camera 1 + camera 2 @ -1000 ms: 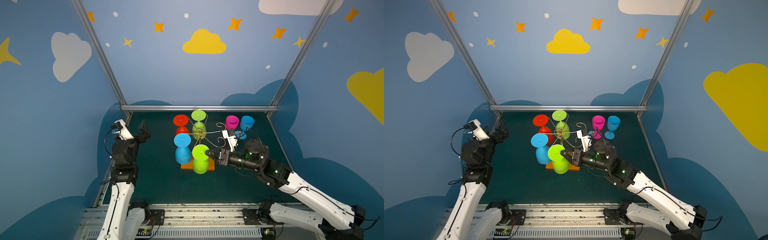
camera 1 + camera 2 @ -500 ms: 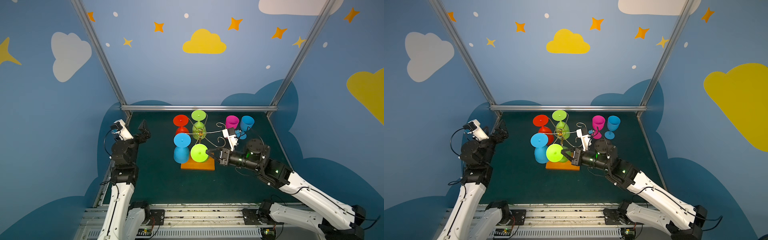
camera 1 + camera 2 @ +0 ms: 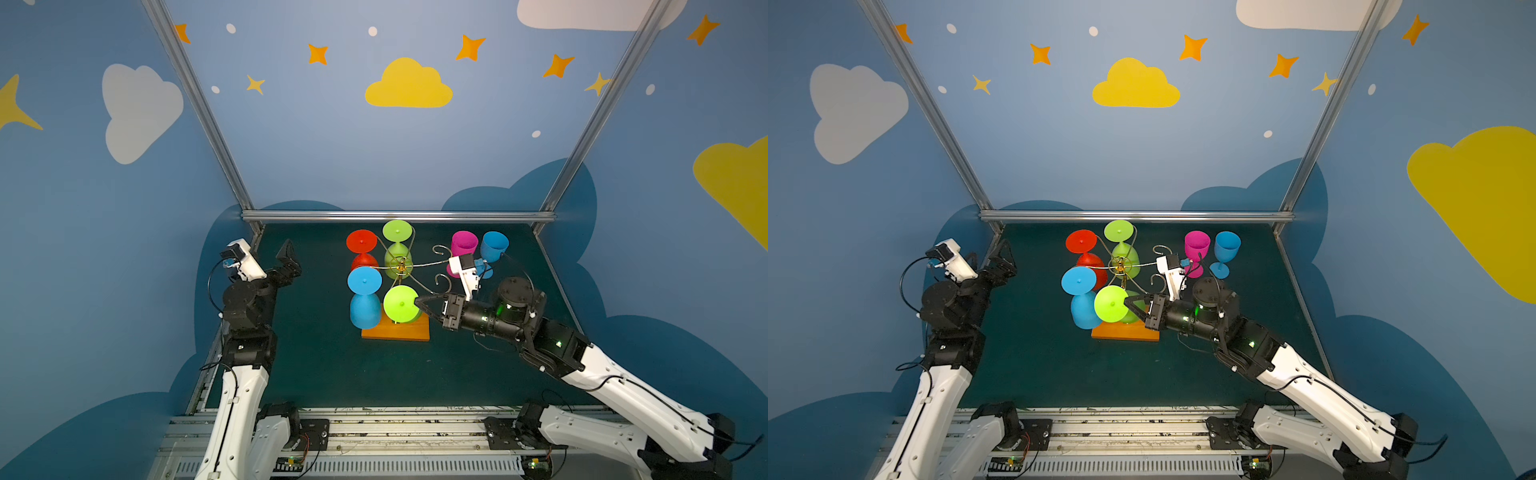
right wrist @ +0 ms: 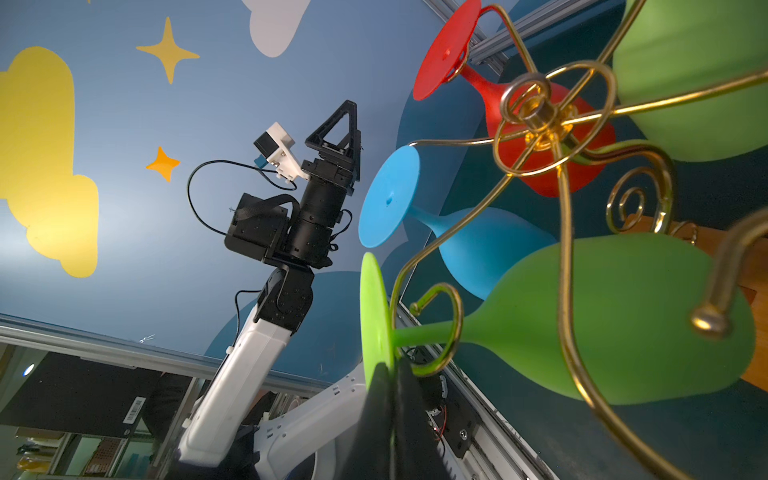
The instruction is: Take the wine glass off the wine glass rack
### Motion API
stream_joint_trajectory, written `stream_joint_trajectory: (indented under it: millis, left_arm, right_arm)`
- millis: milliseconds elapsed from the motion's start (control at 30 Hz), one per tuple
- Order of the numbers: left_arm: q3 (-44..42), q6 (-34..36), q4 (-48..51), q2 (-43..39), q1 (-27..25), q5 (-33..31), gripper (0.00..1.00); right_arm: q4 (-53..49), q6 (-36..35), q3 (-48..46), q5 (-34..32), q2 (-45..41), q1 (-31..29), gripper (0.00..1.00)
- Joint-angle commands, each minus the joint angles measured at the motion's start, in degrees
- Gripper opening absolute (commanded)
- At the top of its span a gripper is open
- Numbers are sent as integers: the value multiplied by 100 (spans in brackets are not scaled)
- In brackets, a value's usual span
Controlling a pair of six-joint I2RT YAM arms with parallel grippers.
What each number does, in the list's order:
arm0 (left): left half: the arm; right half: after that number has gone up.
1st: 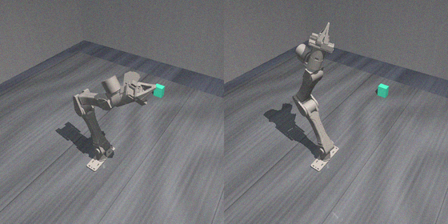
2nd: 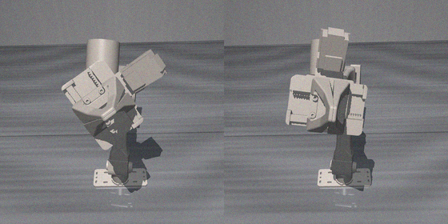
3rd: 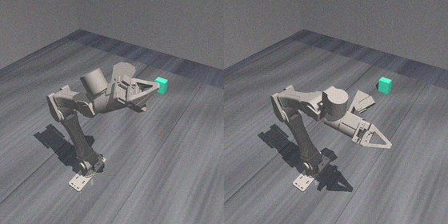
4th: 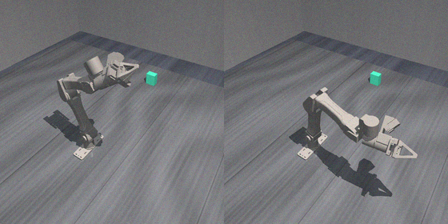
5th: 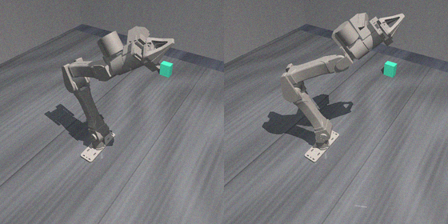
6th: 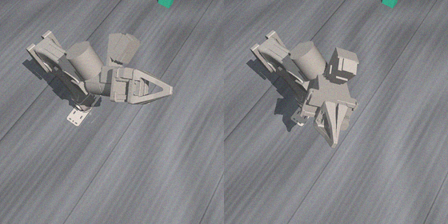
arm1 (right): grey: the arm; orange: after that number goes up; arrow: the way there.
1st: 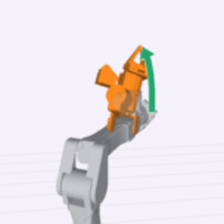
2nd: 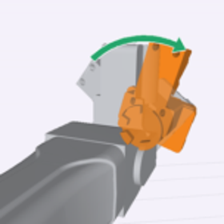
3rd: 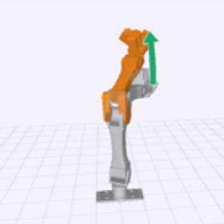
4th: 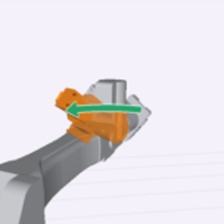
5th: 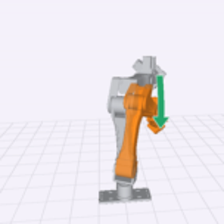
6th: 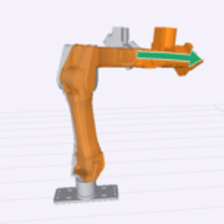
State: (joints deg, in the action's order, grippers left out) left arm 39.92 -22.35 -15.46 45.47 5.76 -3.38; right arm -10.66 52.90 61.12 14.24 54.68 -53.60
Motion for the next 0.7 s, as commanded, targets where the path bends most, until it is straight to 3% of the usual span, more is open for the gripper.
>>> stream_joint_trajectory:
  millis: [0,667]
  left_arm:
    - [-80,-18,-9,-58,30,13,99]
    - [-81,-13,0,-102,28,-5,99]
  right_arm:
    - [7,64,367,102,-53,115,0]
    - [485,712,273,838,280,418,0]
